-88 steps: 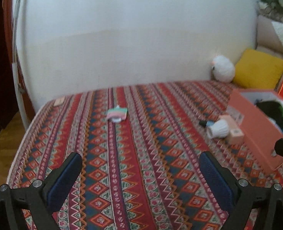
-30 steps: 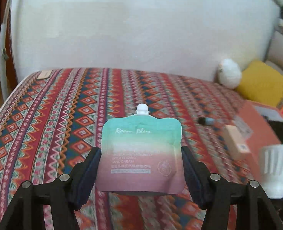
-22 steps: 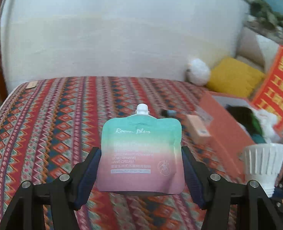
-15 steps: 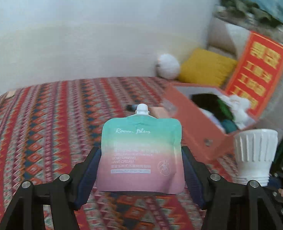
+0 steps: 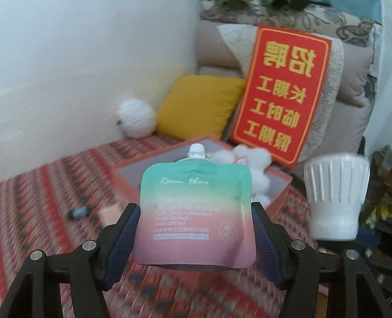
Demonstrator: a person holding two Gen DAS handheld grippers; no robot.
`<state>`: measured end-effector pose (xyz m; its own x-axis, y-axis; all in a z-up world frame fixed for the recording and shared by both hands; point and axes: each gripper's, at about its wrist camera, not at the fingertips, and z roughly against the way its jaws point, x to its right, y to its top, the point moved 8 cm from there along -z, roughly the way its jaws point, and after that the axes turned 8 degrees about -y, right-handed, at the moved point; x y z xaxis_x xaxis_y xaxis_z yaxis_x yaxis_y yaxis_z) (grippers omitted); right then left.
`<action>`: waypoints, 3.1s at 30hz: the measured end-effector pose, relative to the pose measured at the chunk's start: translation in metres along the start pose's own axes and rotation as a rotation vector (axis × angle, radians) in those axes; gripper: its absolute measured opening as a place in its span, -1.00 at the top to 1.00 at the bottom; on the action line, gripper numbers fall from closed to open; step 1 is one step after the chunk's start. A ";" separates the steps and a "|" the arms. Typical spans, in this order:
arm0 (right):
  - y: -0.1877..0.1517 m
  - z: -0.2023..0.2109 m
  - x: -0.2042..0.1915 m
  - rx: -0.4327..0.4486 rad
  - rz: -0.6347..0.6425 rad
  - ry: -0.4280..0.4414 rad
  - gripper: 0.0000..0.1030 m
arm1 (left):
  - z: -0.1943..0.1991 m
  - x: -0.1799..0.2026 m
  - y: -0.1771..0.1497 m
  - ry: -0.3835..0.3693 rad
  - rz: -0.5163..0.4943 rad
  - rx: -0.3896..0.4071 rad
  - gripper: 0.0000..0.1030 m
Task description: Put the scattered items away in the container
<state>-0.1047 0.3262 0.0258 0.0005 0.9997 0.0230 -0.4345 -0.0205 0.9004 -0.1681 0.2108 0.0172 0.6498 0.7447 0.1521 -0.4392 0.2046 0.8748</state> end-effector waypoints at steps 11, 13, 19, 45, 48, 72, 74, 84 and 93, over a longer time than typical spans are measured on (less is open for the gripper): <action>0.075 -0.185 0.076 -0.044 -0.012 -0.013 0.73 | -0.150 -0.048 0.028 -0.021 0.050 -0.093 -0.37; 0.072 -0.199 0.080 -0.060 -0.039 -0.005 0.71 | -0.168 -0.055 0.016 -0.021 0.059 -0.126 -0.39; 0.062 -0.243 0.092 -0.108 -0.119 0.019 -0.52 | -0.219 -0.077 -0.020 -0.021 0.089 -0.223 -0.66; -0.004 0.001 0.002 -0.067 -0.174 0.018 -0.85 | 0.032 -0.062 -0.048 0.216 0.096 -0.036 -0.88; -0.015 0.031 -0.023 -0.053 -0.145 0.011 -0.86 | 0.061 -0.056 -0.060 0.268 0.059 -0.025 -0.91; -0.087 0.182 -0.056 -0.058 -0.201 -0.119 -0.97 | 0.175 0.026 -0.107 0.300 -0.056 0.019 -0.99; -0.091 0.187 -0.051 -0.060 -0.211 -0.134 -0.97 | 0.173 0.033 -0.109 0.287 -0.060 0.013 -0.99; -0.095 0.203 -0.040 -0.050 -0.238 -0.165 -0.97 | 0.172 0.048 -0.112 0.258 -0.075 0.018 -0.99; -0.095 0.204 -0.033 -0.050 -0.252 -0.176 -0.97 | 0.174 0.053 -0.107 0.250 -0.080 0.055 -0.99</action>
<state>0.1199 0.2927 0.0280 0.2675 0.9561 -0.1197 -0.4444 0.2327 0.8651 0.0210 0.1176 0.0112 0.5045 0.8629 -0.0315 -0.3536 0.2397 0.9042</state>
